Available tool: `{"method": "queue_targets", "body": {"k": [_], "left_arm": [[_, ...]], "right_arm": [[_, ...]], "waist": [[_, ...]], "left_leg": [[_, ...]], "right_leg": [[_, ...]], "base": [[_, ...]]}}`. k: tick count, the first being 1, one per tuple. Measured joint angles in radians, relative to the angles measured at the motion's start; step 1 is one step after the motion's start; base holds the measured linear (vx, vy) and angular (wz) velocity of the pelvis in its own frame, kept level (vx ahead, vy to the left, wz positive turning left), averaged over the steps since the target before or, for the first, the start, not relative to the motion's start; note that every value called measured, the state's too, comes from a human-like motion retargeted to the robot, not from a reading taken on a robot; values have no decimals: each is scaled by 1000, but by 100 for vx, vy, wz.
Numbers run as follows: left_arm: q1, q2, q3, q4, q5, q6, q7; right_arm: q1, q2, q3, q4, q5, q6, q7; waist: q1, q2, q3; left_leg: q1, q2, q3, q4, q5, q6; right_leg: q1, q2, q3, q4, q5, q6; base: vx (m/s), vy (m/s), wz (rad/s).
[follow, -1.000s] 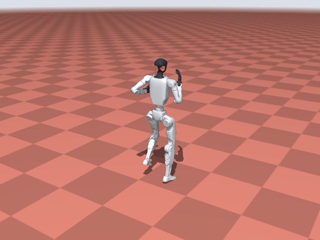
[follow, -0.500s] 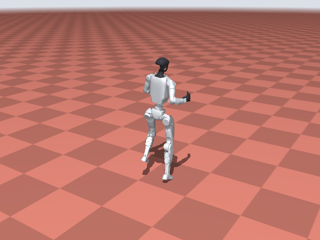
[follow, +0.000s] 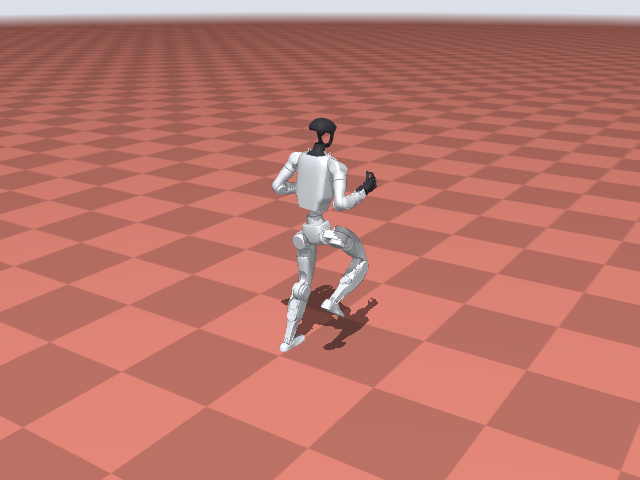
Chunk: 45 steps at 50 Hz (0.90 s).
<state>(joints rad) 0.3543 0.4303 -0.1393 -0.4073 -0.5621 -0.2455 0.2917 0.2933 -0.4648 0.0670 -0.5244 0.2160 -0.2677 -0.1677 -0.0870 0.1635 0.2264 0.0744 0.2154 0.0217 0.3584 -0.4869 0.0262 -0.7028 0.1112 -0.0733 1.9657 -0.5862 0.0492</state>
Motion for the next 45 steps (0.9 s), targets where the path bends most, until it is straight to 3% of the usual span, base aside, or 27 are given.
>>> {"method": "queue_targets", "body": {"k": [3, 5, 7, 10, 12, 13, 15, 17, 18, 21, 23, 25, 27, 30, 32, 33, 35, 37, 38, 40, 42, 45], "left_arm": [[-420, 17, 2, -52, 27, -40, 83], [-643, 49, 22, -122, 57, -43, 84], [-717, 45, 36, -190, 69, -68, 97], [-637, 18, 82, -276, 45, -90, 98], [-573, -15, 89, -299, 27, -72, 56], [-559, -27, 90, -303, 25, -68, 51], [-490, -77, 73, -312, 2, -31, -37], [-439, -93, 67, -306, -9, -35, -55], [-415, -91, 67, -297, -17, -43, -55], [-306, -55, 65, -237, -47, -57, -24], [-170, -11, 87, -168, -64, -68, 17], [27, 36, 152, -119, -112, -66, 15], [212, 98, 188, -129, -145, -61, -24], [364, 249, 158, -191, -98, -70, -61], [420, 273, 155, -209, -80, -45, -131], [442, 256, 161, -209, -82, -27, -171], [461, 181, 161, -198, -74, 16, -231], [397, 107, 132, -156, -6, 37, -222], [317, 84, 114, -119, 9, 42, -177], [157, 34, 81, -50, 21, 50, -123], [-80, -25, 16, 48, 34, 22, -57], [-527, -60, -78, 116, 88, -29, 82]], "right_arm": [[30, 20, -34, 107, 121, -41, -49], [111, 10, -58, 72, 175, -68, -23], [191, -61, -60, -12, 218, -81, 22], [263, -182, -39, -104, 298, -58, 108], [323, -200, -50, -117, 313, -31, 163], [336, -199, -54, -116, 305, -25, 170], [366, -141, -64, -71, 257, 20, 213], [296, -109, -41, -9, 198, 44, 197], [244, -99, -28, 25, 174, 56, 188], [48, -69, 12, 116, 176, 50, 115], [-139, -71, 32, 121, 205, 12, 44], [-362, -73, 32, 70, 223, -7, 24], [-471, -41, 14, -16, 236, -11, 22], [-363, 26, -28, -178, 237, -32, -11], [-263, 59, -26, -232, 257, -26, 34], [-227, 63, -15, -238, 269, -18, 69], [-152, 55, 13, -234, 280, -5, 134], [-80, 41, 37, -205, 249, -3, 153], [-72, 36, 49, -173, 221, 5, 145], [-43, 18, 70, -111, 162, 5, 129], [-40, 4, 76, -29, 134, -9, 104], [-16, 24, 40, 66, 186, -24, 61]], "waist": [[-85, 25, 59], [-65, 30, 25], [-39, 24, -75], [-122, 55, -216], [-173, 46, -266], [-173, 17, -295], [-177, -83, -264], [-124, -186, -239], [-91, -229, -216], [30, -282, -136], [99, -277, -76], [133, -268, -18], [140, -283, -35], [181, -330, -134], [201, -341, -180], [202, -325, -197], [204, -236, -185], [186, -119, -141], [172, -105, -142], [117, -59, -129], [38, -52, -99], [-110, -57, 6]], "left_leg": [[-237, 19, -106, 307, -209, 109], [-334, 26, -110, 370, -183, 118], [-288, 33, -36, 193, -43, 83], [-187, 37, -5, -93, 290, -2], [-159, 14, 18, -134, 426, -16], [-179, -22, 70, -92, 433, 16], [-245, -79, 112, 286, 292, 125], [-443, -149, 146, 795, 153, 180], [-545, -165, 170, 1040, 97, 187], [-861, -96, 192, 1681, -25, 166], [-1056, -61, 152, 1971, -68, 114], [-1165, -61, 113, 2095, -94, 61], [-1189, -85, 125, 2046, -88, 100], [-1093, -197, 177, 1755, -23, 178], [-903, -245, 190, 1432, 49, 164], [-788, -238, 187, 1250, 88, 151], [-491, -167, 171, 842, 183, 91], [-187, -75, 145, 379, 355, 1], [-109, -64, 140, 190, 418, 0], [15, -20, 133, -43, 330, -26], [31, -15, 87, -76, 60, -4], [-154, -36, -72, 212, -188, 118]], "right_leg": [[-248, 54, -32, 298, -98, -18], [-347, 77, -30, 324, -97, -51], [-340, 108, 3, 195, -59, -83], [-139, 68, 3, -192, 16, -137], [87, -26, -19, -558, 147, -129], [171, -81, -3, -746, 244, -102], [491, -176, 20, -1246, 521, -18], [667, -267, 118, -1641, 711, 43], [722, -309, 157, -1752, 707, 57], [787, -353, 167, -1837, 365, 32], [771, -338, 176, -1825, 185, -33], [714, -305, 231, -1736, 105, -117], [670, -300, 230, -1690, 144, -116], [729, -342, 154, -1852, 409, -23], [766, -353, 133, -1907, 572, 27], [773, -343, 110, -1896, 599, 23], [787, -276, 49, -1748, 528, -53], [662, -172, 9, -1262, 339, -120], [491, -162, -7, -915, 260, -86], [239, -135, -44, -399, 127, -81], [5, -151, -56, -8, 43, -34], [-219, -208, -68, 319, -31, 48]], "base": [[-33, 0, 92], [-5, -7, -26], [19, -8, -100], [28, -8, 8], [23, -12, 109], [15, -14, 109], [5, -11, 108], [-5, -12, 12], [-11, -13, -36], [-18, -15, -54], [-26, -13, -86], [-18, -4, -93], [4, 3, 6], [24, 8, 84], [24, 11, 2], [19, 11, -72], [13, 11, -123], [4, 11, -104], [-4, 10, -55], [-15, 11, -3], [-28, 11, 83], [-32, 6, 180]]}}
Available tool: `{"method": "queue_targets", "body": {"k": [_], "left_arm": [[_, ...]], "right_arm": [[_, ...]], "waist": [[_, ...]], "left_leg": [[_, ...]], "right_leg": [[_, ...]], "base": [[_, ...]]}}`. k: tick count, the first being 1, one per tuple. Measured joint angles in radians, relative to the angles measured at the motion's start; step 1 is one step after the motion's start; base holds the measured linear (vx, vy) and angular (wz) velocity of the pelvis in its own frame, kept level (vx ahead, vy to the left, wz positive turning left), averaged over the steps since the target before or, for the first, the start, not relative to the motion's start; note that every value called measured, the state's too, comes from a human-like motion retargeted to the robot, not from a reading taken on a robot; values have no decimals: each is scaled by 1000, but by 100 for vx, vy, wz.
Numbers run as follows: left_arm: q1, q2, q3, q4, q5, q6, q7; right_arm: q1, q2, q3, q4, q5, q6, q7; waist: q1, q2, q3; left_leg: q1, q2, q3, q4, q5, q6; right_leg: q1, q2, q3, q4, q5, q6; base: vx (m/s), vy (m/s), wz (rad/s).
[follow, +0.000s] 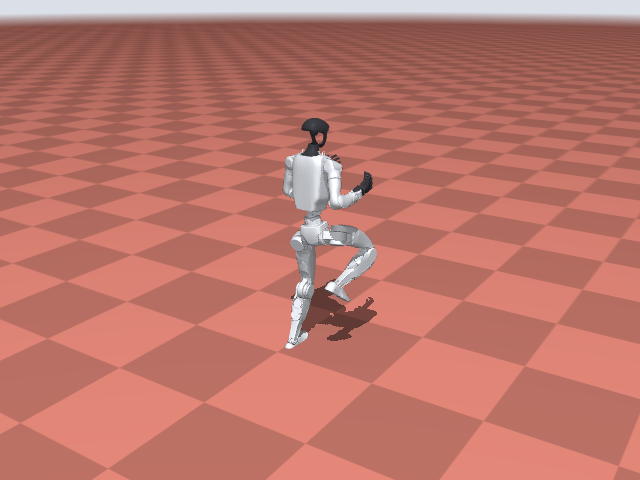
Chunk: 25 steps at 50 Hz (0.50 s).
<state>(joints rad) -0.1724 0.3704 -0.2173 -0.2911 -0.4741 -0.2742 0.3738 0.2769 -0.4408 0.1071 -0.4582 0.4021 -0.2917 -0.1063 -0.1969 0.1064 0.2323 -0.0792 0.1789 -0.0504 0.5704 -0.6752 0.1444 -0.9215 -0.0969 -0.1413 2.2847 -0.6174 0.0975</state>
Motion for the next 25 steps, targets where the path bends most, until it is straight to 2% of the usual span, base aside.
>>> {"method": "queue_targets", "body": {"k": [2, 3, 5, 7, 8, 10, 12, 13, 15, 17, 18, 20, 22, 23, 25], "left_arm": [[-261, -5, -19, -49, 39, -7, 17], [-349, -7, -14, -86, 63, -8, 8], [-428, -7, 8, -160, 96, -15, 7], [-374, -13, 22, -234, 87, -32, 18], [-332, -25, 26, -259, 108, -35, 3], [-218, -40, 26, -322, 123, -34, -25], [-152, -49, 100, -361, 87, -12, -105], [-112, -47, 122, -376, 64, -7, -127], [-38, -43, 138, -385, -1, -17, -132], [38, -29, 127, -368, -67, -35, -110], [79, -15, 126, -352, -89, -43, -95], [191, 21, 150, -306, -97, -56, -55], [392, 42, 214, -267, -123, -49, -56], [502, 46, 245, -254, -146, -42, -79], [679, 78, 254, -246, -172, -37, -113]], "right_arm": [[79, -4, -53, -19, 59, -16, 16], [131, -20, -72, -46, 88, -26, 31], [231, -87, -96, -109, 150, -29, 75], [313, -160, -98, -150, 196, -13, 123], [346, -190, -99, -156, 213, -5, 148], [456, -193, -116, -181, 184, 15, 183], [425, -179, -149, -127, 141, 54, 218], [398, -161, -143, -99, 107, 66, 212], [302, -127, -108, -27, 46, 91, 175], [185, -103, -61, 49, 10, 106, 119], [123, -97, -36, 85, -1, 102, 81], [-26, -105, 20, 139, -6, 68, -17], [-176, -134, 41, 107, 23, 47, -47], [-245, -141, 39, 69, 52, 46, -29], [-300, -119, 25, -34, 121, 41, -6]], "waist": [[-8, 16, -6], [11, 19, -40], [35, 23, -135], [5, 50, -227], [1, 74, -277], [-14, 86, -345], [-52, 2, -278], [-45, -60, -260], [-7, -174, -230], [59, -235, -202], [100, -249, -185], [185, -246, -144], [247, -222, -89], [257, -219, -80], [237, -221, -116]], "left_leg": [[-132, -5, -32, 135, 6, -3], [-137, 0, -8, 98, 42, -17], [-70, 8, 67, -95, 182, -41], [-4, 24, 86, -282, 409, -94], [-7, 41, 89, -336, 523, -140], [-1, 43, 83, -370, 643, -183], [-42, -56, 111, -85, 532, -105], [-108, -107, 157, 139, 452, -51], [-299, -168, 263, 643, 304, 41], [-530, -144, 324, 1108, 204, 71], [-652, -117, 331, 1314, 172, 61], [-894, -75, 298, 1642, 135, -5], [-1024, -67, 249, 1788, 100, -89], [-1065, -63, 240, 1805, 89, -97], [-1107, -71, 245, 1755, 107, -30]], "right_leg": [[-100, -21, 0, 23, 1, -26], [-128, -16, 7, -11, 19, -50], [-115, 35, 24, -164, 79, -79], [17, 104, 22, -442, 163, -87], [93, 146, 23, -622, 204, -124], [320, 161, 20, -1034, 365, -101], [641, 87, 82, -1491, 552, -35], [779, 41, 140, -1727, 658, -5], [965, -70, 238, -2080, 790, 29], [1030, -138, 218, -2189, 623, 18], [1041, -151, 186, -2208, 483, 2], [1020, -138, 175, -2215, 268, -65], [929, -96, 254, -2073, 154, -159], [855, -77, 281, -1963, 121, -177], [825, -78, 247, -1981, 168, -159]], "base": [[-10, 2, 51], [7, -1, -72], [21, -7, -108], [22, -12, -49], [17, -12, -7], [16, -8, 77], [9, -6, 150], [2, -8, 90], [-5, -9, 29], [-15, -9, -12], [-22, -9, -43], [-28, -9, -85], [-27, -3, -119], [-16, -1, -48], [2, 0, 86]]}}
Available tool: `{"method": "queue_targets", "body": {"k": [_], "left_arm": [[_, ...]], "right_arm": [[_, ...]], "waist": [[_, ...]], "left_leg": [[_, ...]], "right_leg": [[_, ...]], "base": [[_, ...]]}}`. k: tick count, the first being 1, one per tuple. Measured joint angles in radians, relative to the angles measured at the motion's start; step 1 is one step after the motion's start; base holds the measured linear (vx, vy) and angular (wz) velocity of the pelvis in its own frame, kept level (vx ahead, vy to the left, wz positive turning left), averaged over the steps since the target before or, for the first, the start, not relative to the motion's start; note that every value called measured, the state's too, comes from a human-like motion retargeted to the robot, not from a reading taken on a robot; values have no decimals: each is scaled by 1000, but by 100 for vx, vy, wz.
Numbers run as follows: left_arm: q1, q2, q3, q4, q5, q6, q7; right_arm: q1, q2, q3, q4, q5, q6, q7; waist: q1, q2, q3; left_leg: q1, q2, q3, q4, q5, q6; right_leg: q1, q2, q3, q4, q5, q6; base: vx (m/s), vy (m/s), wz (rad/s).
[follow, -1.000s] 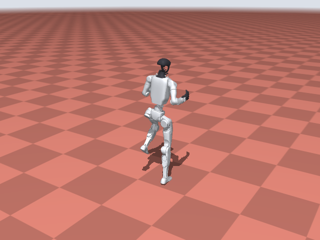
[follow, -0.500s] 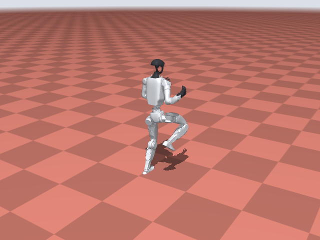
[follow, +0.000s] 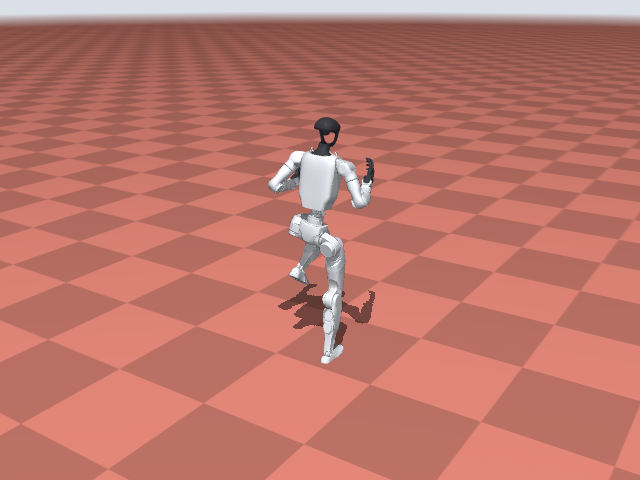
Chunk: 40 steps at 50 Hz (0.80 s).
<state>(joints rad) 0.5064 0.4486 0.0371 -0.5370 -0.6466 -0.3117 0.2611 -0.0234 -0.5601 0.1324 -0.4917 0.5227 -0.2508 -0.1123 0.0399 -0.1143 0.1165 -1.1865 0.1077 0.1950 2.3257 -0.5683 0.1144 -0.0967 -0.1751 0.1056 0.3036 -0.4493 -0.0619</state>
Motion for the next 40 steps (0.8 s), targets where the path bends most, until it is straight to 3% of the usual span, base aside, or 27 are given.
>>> {"method": "queue_targets", "body": {"k": [3, 5, 6, 8, 10, 11, 12, 13, 15, 17, 19, 21, 23, 25, 27, 28, 30, 32, 33, 35, 37, 40], "left_arm": [[137, 161, -34, -30, 32, 7, -62], [218, 210, -29, -39, 44, 30, -148], [253, 189, -17, -34, 46, 47, -175], [296, 123, -6, -16, 74, 77, -194], [224, 69, -22, 34, 105, 88, -125], [150, 46, -41, 66, 112, 93, -86], [68, 23, -65, 97, 121, 94, -48], [-29, 2, -98, 127, 132, 88, -11], [-303, -47, -197, 210, 177, 53, 90], [-628, -70, -295, 258, 236, 26, 185], [-905, -68, -340, 240, 276, 27, 198], [-1060, -57, -331, 184, 295, 26, 172], [-1081, -58, -307, 113, 297, 10, 188], [-1027, -79, -296, 42, 283, -11, 217], [-960, -101, -281, -17, 262, -10, 172], [-909, -105, -277, -51, 268, -5, 143], [-871, -117, -225, -79, 242, 20, 31], [-789, -132, -188, -103, 226, 26, -8], [-757, -132, -182, -108, 193, 18, 5], [-684, -118, -172, -104, 127, 2, 26], [-564, -86, -131, -85, 88, -15, 40], [-233, -53, -2, -45, 16, -33, 20]], "right_arm": [[126, 102, -52, -164, 76, -23, 7], [221, 154, -62, -235, 110, -24, 62], [249, 159, -43, -248, 116, -16, 99], [298, 149, 0, -258, 109, -1, 162], [294, 133, 32, -221, 75, 21, 176], [289, 119, 47, -192, 33, 22, 168], [284, 107, 61, -162, -5, 21, 159], [282, 97, 73, -134, -36, 17, 149], [271, 95, 87, -72, -75, 0, 114], [291, 121, 68, -46, -72, -17, 83], [341, 121, 17, -76, -41, -36, 85], [398, 70, -34, -144, 8, -55, 109], [447, -19, -70, -210, 66, -60, 137], [502, -89, -97, -243, 96, -53, 156], [581, -99, -129, -242, 74, -34, 176], [643, -83, -141, -250, 46, -22, 183], [636, -45, -159, -183, -5, 7, 201], [602, -16, -143, -122, -74, 20, 189], [561, -3, -129, -86, -100, 33, 177], [465, 18, -95, -19, -123, 50, 145], [323, 29, -46, 35, -111, 31, 95], [22, 20, 15, 33, -91, -10, 55]], "waist": [[-1, -58, -111], [42, -88, -145], [57, -63, -142], [69, 38, -103], [49, 113, -76], [13, 146, -53], [-26, 174, -31], [-71, 194, -11], [-180, 205, 44], [-278, 196, 112], [-293, 205, 120], [-258, 216, 50], [-255, 234, -49], [-294, 270, -118], [-313, 273, -151], [-300, 256, -179], [-274, 161, -151], [-227, 85, -124], [-199, 45, -109], [-135, -12, -80], [-57, -28, -27], [37, -8, 86]], "left_leg": [[120, -110, 30, -309, 73, 79], [340, -161, 37, -634, 140, 53], [482, -149, 22, -824, 199, 19], [807, -72, -7, -1233, 340, -64], [1052, 23, 15, -1635, 469, -83], [1150, 51, 30, -1801, 466, -103], [1232, 74, 32, -1939, 427, -119], [1283, 85, 8, -2022, 316, -131], [1301, 79, -78, -2069, 81, -99], [1183, 63, -182, -1875, -65, -7], [1043, 73, -217, -1680, -97, 8], [1032, 89, -162, -1733, -23, -19], [1112, 89, -94, -1933, 145, -31], [1176, 101, -91, -2091, 373, -73], [1202, 94, -125, -2127, 503, -110], [1197, 74, -129, -2104, 510, -101], [1105, -22, -108, -1791, 392, -25], [922, -67, -22, -1328, 261, 31], [812, -75, 19, -1085, 196, 64], [584, -60, 66, -640, 91, 85], [371, -19, 61, -291, 20, 35], [192, 53, 10, -13, -63, -99]], "right_leg": [[104, -50, -115, -271, 298, 108], [131, -73, -138, -311, 466, 176], [136, -55, -162, -273, 468, 153], [129, 21, -212, -73, 364, 57], [-126, 71, -247, 544, 153, 64], [-242, 90, -251, 802, 73, 47], [-359, 103, -255, 1049, 1, 40], [-478, 108, -257, 1273, -54, 51], [-697, 80, -244, 1642, -136, 108], [-834, 45, -218, 1845, -184, 175], [-939, 55, -206, 1911, -194, 180], [-985, 88, -201, 1861, -155, 140], [-924, 119, -214, 1704, -67, 110], [-751, 150, -254, 1440, 72, 119], [-513, 174, -269, 1085, 249, 169], [-397, 183, -252, 882, 341, 199], [-147, 134, -170, 493, 489, 259], [90, 57, -84, 61, 599, 206], [155, 10, -54, -58, 597, 205], [227, -51, -35, -164, 388, 181], [244, -63, -43, -183, 128, 129], [150, -13, 69, -15, -84, -24]], "base": [[20, 5, 139], [18, 10, -53], [11, 9, -155], [3, 7, -187], [-5, 7, -119], [-14, 10, -28], [-22, 13, 34], [-27, 13, 80], [-33, 12, 162], [-34, 7, 201], [-17, 2, 50], [10, -3, -117], [26, -8, -115], [28, -13, 3], [23, -14, 73], [16, -12, 73], [5, -11, 67], [-5, -10, 27], [-9, -11, 2], [-14, -11, -19], [-22, -11, -86], [-23, -9, -157]]}}
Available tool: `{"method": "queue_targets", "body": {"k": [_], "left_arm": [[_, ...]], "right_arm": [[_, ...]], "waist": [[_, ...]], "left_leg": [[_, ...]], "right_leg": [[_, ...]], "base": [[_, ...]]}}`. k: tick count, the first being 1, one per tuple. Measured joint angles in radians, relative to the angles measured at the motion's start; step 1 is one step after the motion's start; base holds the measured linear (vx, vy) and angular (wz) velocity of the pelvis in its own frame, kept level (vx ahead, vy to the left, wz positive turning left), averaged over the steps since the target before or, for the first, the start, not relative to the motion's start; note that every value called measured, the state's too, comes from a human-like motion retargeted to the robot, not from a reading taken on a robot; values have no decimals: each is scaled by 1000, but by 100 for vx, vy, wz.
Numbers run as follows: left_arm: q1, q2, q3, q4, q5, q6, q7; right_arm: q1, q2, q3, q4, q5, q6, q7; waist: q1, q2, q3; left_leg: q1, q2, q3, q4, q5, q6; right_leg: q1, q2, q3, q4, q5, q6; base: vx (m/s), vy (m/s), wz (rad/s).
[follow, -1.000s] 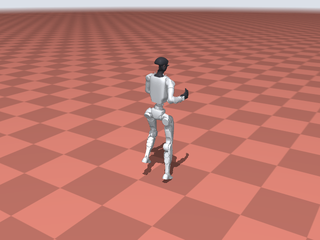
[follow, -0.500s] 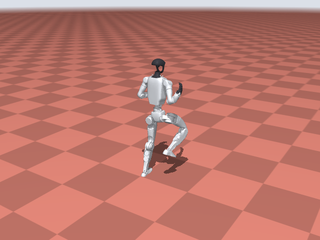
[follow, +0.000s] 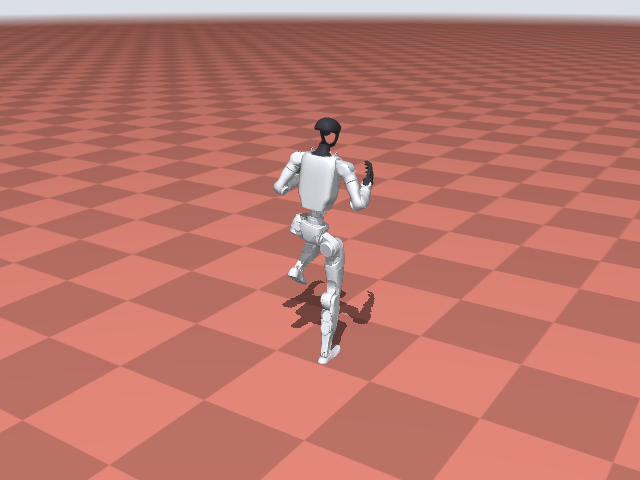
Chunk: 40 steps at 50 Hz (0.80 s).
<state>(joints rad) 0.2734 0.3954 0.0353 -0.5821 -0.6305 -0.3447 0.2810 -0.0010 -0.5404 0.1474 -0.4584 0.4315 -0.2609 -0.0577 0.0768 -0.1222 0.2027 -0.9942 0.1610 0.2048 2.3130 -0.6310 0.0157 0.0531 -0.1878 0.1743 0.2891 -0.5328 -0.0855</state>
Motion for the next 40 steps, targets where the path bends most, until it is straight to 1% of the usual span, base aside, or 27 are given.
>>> {"method": "queue_targets", "body": {"k": [2, 3, 5, 7, 8, 10, 12, 13, 14, 15, 17, 18, 20, 21, 22, 23, 25, 27, 28, 30, 31, 32, 33, 35, 36, 37, 40], "left_arm": [[218, 22, 43, 8, -68, 9, -41], [293, 56, 32, 2, -74, 10, -46], [371, 173, -12, -24, -44, 8, -47], [395, 245, -48, -42, -13, 22, -100], [405, 250, -59, -45, -16, 37, -138], [418, 203, -72, -47, -67, 83, -207], [393, 109, -96, -52, -97, 120, -234], [350, 69, -115, -52, -80, 124, -224], [274, 44, -132, -48, -76, 122, -189], [181, 25, -146, -42, -78, 117, -143], [-38, -23, -191, -12, -65, 118, -111], [-175, -54, -226, 16, -60, 112, -90], [-505, -117, -308, 79, -47, 85, -24], [-664, -133, -335, 79, -28, 73, 1], [-816, -145, -355, 75, 3, 63, 18], [-955, -148, -362, 63, 59, 59, 15], [-1138, -129, -349, 12, 162, 49, 9], [-1160, -103, -327, -55, 255, 31, 55], [-1121, -99, -314, -92, 282, 18, 90], [-1003, -110, -278, -157, 286, -9, 136], [-947, -119, -256, -172, 269, -13, 132], [-891, -125, -234, -183, 254, -13, 119], [-838, -127, -212, -184, 240, -8, 90], [-732, -121, -190, -163, 222, 3, 21], [-671, -106, -190, -142, 201, 4, 3], [-605, -90, -193, -119, 178, 4, -11], [-346, -16, -197, -26, 103, -7, -12]], "right_arm": [[-144, 20, 2, -65, 31, 1, 17], [-158, 37, -3, -111, 52, -1, 14], [-100, 83, -22, -214, 86, -11, -6], [-14, 117, -18, -283, 99, -17, 12], [20, 125, -6, -303, 107, -11, 36], [67, 120, 38, -313, 118, 12, 91], [108, 108, 89, -294, 96, 24, 130], [123, 106, 110, -273, 70, 24, 134], [125, 110, 126, -245, 38, 26, 124], [122, 115, 140, -214, 3, 31, 107], [136, 119, 155, -161, -48, 17, 74], [138, 123, 156, -138, -58, 9, 56], [139, 141, 137, -111, -20, -2, 33], [160, 140, 116, -123, 32, -6, 41], [186, 133, 95, -139, 88, -11, 55], [223, 111, 74, -164, 155, -17, 80], [338, 44, 30, -220, 265, -12, 153], [458, -48, -27, -247, 325, 12, 224], [519, -93, -58, -252, 337, 24, 250], [627, -148, -107, -247, 321, 41, 275], [657, -142, -117, -230, 294, 49, 275], [674, -130, -121, -208, 264, 58, 275], [666, -106, -113, -174, 227, 70, 274], [597, -62, -89, -93, 150, 93, 267], [537, -44, -79, -50, 119, 101, 253], [473, -26, -68, -9, 93, 104, 233], [201, 31, -16, 96, 54, 61, 84]], "waist": [[-10, -12, -28], [-25, -19, -70], [-39, -50, -156], [-22, -87, -206], [-15, -93, -220], [-3, -51, -223], [11, 69, -166], [10, 133, -143], [8, 165, -136], [5, 182, -135], [-33, 214, -118], [-65, 215, -103], [-160, 190, -53], [-200, 185, -41], [-223, 182, -46], [-215, 185, -86], [-187, 180, -184], [-200, 195, -293], [-230, 220, -333], [-319, 272, -353], [-353, 265, -336], [-377, 244, -319], [-381, 194, -300], [-345, 79, -286], [-305, 40, -260], [-261, 7, -230], [-107, -33, -112]], "left_leg": [[-69, 8, -1, -4, -3, 25], [-92, -14, 3, -46, 19, 66], [-83, -105, 11, -208, 89, 133], [63, -186, 20, -485, 171, 144], [168, -205, 20, -648, 215, 139], [425, -196, -4, -1004, 281, 108], [751, -118, -55, -1421, 382, 23], [889, -69, -83, -1630, 473, -24], [973, -45, -105, -1786, 519, -36], [1031, -32, -126, -1916, 542, -31], [1099, -9, -140, -2029, 314, -15], [1101, -12, -153, -2038, 177, 20], [999, -51, -244, -1876, -21, 149], [900, -64, -283, -1720, -61, 178], [808, -69, -304, -1596, -85, 195], [729, -60, -287, -1540, -78, 187], [738, -49, -219, -1653, -14, 173], [832, -42, -174, -1887, 153, 142], [880, -29, -178, -1988, 268, 104], [964, 2, -224, -2120, 492, 18], [984, -8, -230, -2114, 538, 14], [987, -31, -223, -2069, 553, 28], [959, -80, -190, -1947, 510, 78], [764, -185, -101, -1498, 356, 179], [655, -201, -66, -1248, 289, 186], [549, -209, -32, -1006, 228, 186], [256, -149, 37, -380, 90, 130]], "right_leg": [[-103, 14, 12, 109, -6, -11], [-97, 2, -24, 49, 44, 9], [-33, -32, -124, -147, 226, 73], [5, -58, -155, -241, 435, 148], [16, -61, -150, -256, 512, 173], [25, -30, -163, -198, 536, 152], [-16, 57, -234, 124, 381, 63], [-97, 104, -265, 385, 279, 20], [-233, 123, -282, 682, 205, 28], [-396, 127, -293, 995, 146, 61], [-635, 133, -296, 1442, 43, 81], [-745, 115, -294, 1632, 6, 106], [-905, 52, -281, 1909, -58, 166], [-958, 38, -281, 1971, -78, 180], [-1017, 36, -278, 2013, -99, 172], [-1087, 59, -268, 2017, -122, 121], [-1142, 77, -247, 1934, -87, 57], [-1064, 81, -257, 1718, -29, 14], [-972, 94, -278, 1563, 9, 14], [-703, 133, -323, 1161, 121, 64], [-545, 139, -325, 914, 212, 107], [-391, 135, -313, 663, 317, 149], [-245, 110, -276, 404, 447, 190], [-58, 17, -171, 2, 657, 247], [-4, -16, -133, -83, 629, 251], [46, -44, -107, -150, 569, 252], [128, -84, -101, -219, 229, 206]], "base": [[-2, -3, -2], [16, 0, 146], [25, 2, 203], [25, 5, 104], [21, 6, 3], [15, 6, -83], [5, 8, -133], [-1, 9, -94], [-2, 9, -61], [-8, 9, -21], [-19, 10, 47], [-27, 7, 136], [-30, 2, 209], [-26, -2, 175], [-17, -3, 51], [-4, -3, -67], [18, -6, -165], [36, -13, -114], [40, -17, 6], [38, -17, 121], [30, -14, 166], [22, -13, 146], [13, -14, 95], [0, -14, 15], [-9, -14, -50], [-13, -13, -86], [-19, -13, -130]]}}
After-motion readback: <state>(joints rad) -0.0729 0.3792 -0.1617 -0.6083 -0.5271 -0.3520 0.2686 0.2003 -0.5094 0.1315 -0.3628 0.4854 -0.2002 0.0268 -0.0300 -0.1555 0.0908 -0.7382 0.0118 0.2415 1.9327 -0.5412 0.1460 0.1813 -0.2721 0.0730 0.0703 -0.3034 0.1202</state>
